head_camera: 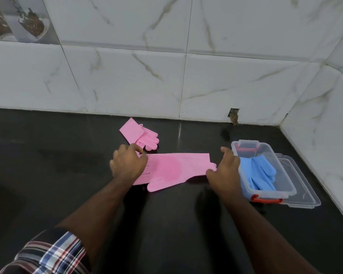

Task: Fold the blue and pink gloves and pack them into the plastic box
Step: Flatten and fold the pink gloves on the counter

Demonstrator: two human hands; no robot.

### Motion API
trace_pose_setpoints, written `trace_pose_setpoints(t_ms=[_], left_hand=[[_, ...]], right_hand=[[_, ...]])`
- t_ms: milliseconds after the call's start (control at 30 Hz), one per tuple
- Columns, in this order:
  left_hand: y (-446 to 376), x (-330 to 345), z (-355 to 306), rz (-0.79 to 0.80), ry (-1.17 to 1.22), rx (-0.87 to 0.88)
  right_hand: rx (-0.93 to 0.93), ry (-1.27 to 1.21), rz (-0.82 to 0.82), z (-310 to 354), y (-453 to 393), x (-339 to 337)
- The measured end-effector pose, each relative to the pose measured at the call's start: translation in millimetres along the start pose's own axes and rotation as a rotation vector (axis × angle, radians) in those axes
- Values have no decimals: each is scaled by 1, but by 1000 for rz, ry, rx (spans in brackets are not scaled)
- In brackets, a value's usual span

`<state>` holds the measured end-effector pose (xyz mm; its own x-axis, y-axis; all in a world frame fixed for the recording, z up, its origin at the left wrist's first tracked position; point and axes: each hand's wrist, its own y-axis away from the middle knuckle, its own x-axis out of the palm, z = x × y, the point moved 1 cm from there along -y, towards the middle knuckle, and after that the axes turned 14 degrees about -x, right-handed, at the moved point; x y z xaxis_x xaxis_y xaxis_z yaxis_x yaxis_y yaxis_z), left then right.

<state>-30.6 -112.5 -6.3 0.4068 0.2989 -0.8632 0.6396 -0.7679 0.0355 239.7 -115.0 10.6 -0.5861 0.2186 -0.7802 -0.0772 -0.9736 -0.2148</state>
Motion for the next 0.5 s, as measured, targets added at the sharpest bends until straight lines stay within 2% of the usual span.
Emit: trace_pose_setpoints(t_ms=[100, 167, 233, 367, 500], left_hand=[[4, 10, 1, 220, 92, 193], [13, 17, -3, 414, 51, 296], [23, 25, -6, 519, -96, 398], [31, 34, -5, 494, -327, 472], [32, 35, -7, 434, -307, 554]], right_hand=[[-114, 234, 197, -4, 4, 3], [-185, 161, 358, -6, 3, 7], [-239, 157, 466, -8, 2, 12], [-275, 371, 553, -18, -4, 12], [-287, 502, 588, -29, -12, 4]])
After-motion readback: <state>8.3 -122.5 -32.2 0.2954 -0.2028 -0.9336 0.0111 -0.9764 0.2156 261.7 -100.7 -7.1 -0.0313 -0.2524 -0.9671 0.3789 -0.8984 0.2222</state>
